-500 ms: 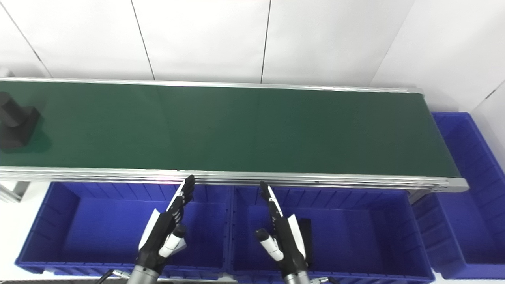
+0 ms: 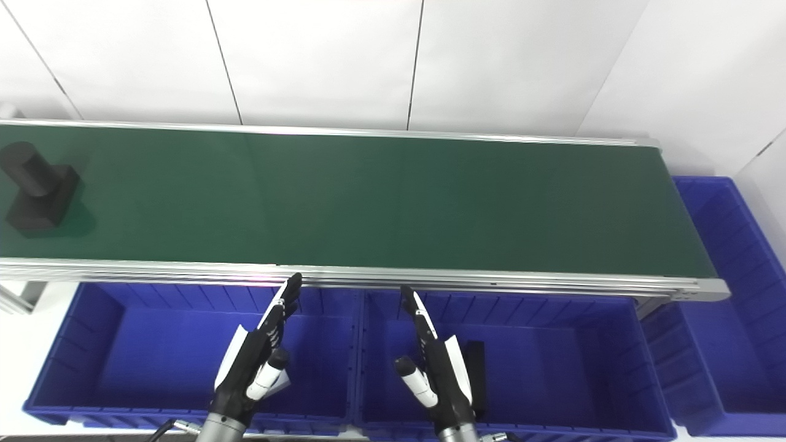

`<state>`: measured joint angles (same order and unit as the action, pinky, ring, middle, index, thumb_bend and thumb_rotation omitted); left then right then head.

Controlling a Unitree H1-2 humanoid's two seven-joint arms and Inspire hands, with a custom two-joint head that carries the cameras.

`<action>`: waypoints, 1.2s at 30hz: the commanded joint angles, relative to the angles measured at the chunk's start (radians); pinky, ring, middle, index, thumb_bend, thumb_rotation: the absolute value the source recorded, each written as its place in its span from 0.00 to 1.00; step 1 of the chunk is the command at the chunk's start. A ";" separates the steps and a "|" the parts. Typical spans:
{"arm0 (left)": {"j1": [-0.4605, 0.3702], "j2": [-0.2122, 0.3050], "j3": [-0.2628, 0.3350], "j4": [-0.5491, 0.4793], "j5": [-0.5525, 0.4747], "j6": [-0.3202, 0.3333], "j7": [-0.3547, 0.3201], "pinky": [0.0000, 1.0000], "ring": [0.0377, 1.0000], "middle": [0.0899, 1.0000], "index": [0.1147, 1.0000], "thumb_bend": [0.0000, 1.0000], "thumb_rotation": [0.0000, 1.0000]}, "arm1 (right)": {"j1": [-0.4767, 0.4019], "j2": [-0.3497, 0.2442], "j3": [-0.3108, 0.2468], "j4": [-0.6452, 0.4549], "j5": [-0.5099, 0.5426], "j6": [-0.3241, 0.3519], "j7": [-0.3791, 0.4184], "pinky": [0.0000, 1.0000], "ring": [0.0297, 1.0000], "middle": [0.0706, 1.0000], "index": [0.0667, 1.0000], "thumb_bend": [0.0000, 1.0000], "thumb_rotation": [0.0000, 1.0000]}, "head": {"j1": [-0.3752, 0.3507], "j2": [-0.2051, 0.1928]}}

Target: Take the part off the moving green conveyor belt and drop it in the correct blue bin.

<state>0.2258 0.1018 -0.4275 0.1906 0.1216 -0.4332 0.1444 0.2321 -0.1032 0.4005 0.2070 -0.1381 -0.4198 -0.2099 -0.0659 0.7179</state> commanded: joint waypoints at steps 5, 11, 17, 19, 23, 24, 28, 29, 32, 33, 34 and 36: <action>-0.017 0.013 -0.013 -0.023 0.012 -0.037 0.034 1.00 1.00 1.00 0.98 0.86 0.99 | -0.013 0.006 0.004 -0.007 -0.007 -0.050 -0.016 1.00 0.96 0.98 0.97 0.84 1.00 | 0.000 0.000; -0.021 0.020 -0.027 -0.019 0.007 -0.037 0.049 1.00 1.00 1.00 0.98 0.84 0.99 | -0.013 0.004 0.010 -0.009 -0.014 -0.050 -0.034 1.00 0.97 0.99 0.98 0.82 1.00 | -0.003 -0.001; -0.022 0.021 -0.029 -0.019 0.000 -0.037 0.047 1.00 1.00 1.00 0.98 0.86 0.99 | -0.014 0.000 0.016 -0.006 -0.018 -0.050 -0.040 1.00 0.98 0.99 0.97 0.84 1.00 | -0.005 -0.002; -0.022 0.020 -0.028 -0.018 0.000 -0.037 0.049 1.00 1.00 1.00 0.97 0.87 0.99 | -0.014 -0.003 0.020 -0.006 -0.019 -0.050 -0.039 1.00 1.00 1.00 0.97 0.84 1.00 | -0.005 -0.002; -0.022 0.020 -0.029 -0.015 -0.002 -0.037 0.047 0.99 1.00 1.00 0.97 0.87 0.99 | -0.013 -0.005 0.021 -0.007 -0.013 -0.050 -0.037 1.00 1.00 1.00 0.96 0.83 1.00 | -0.005 -0.002; -0.022 0.020 -0.030 -0.014 -0.002 -0.037 0.047 0.99 1.00 1.00 0.97 0.87 0.99 | -0.013 -0.006 0.021 -0.007 -0.012 -0.050 -0.037 1.00 1.00 1.00 0.96 0.83 1.00 | -0.005 -0.002; -0.021 0.022 -0.031 -0.012 -0.002 -0.037 0.044 0.99 1.00 1.00 0.96 0.87 0.99 | -0.012 -0.006 0.022 -0.011 -0.008 -0.050 -0.036 1.00 1.00 1.00 0.96 0.82 1.00 | -0.005 -0.002; -0.020 0.022 -0.030 -0.013 -0.003 -0.037 0.042 0.99 1.00 1.00 0.96 0.87 0.99 | -0.012 -0.006 0.023 -0.012 -0.007 -0.050 -0.036 1.00 1.00 1.00 0.96 0.82 1.00 | -0.005 -0.002; -0.021 0.023 -0.031 -0.012 -0.002 -0.037 0.045 0.98 1.00 1.00 0.96 0.86 0.99 | -0.015 -0.005 0.022 -0.008 -0.007 -0.050 -0.038 1.00 1.00 1.00 0.96 0.82 1.00 | -0.006 -0.005; -0.021 0.023 -0.032 -0.011 0.000 -0.037 0.047 0.98 0.99 0.99 0.96 0.86 0.99 | -0.016 -0.005 0.022 -0.006 -0.007 -0.050 -0.040 1.00 1.00 1.00 0.96 0.82 1.00 | -0.006 -0.005; -0.022 0.024 -0.032 -0.011 0.001 -0.037 0.048 0.98 0.99 0.99 0.96 0.86 0.99 | -0.016 -0.005 0.022 -0.006 -0.009 -0.050 -0.042 1.00 1.00 1.00 0.97 0.82 1.00 | -0.006 -0.005; -0.021 0.024 -0.031 -0.011 0.002 -0.037 0.050 0.98 0.99 0.99 0.96 0.86 0.99 | -0.017 -0.005 0.022 -0.006 -0.010 -0.050 -0.045 1.00 1.00 1.00 0.97 0.82 1.00 | -0.006 -0.006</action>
<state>0.2193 0.1245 -0.4587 0.1951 0.1178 -0.4332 0.1762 0.2273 -0.1107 0.4205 0.2145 -0.1456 -0.4198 -0.2417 -0.0721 0.7118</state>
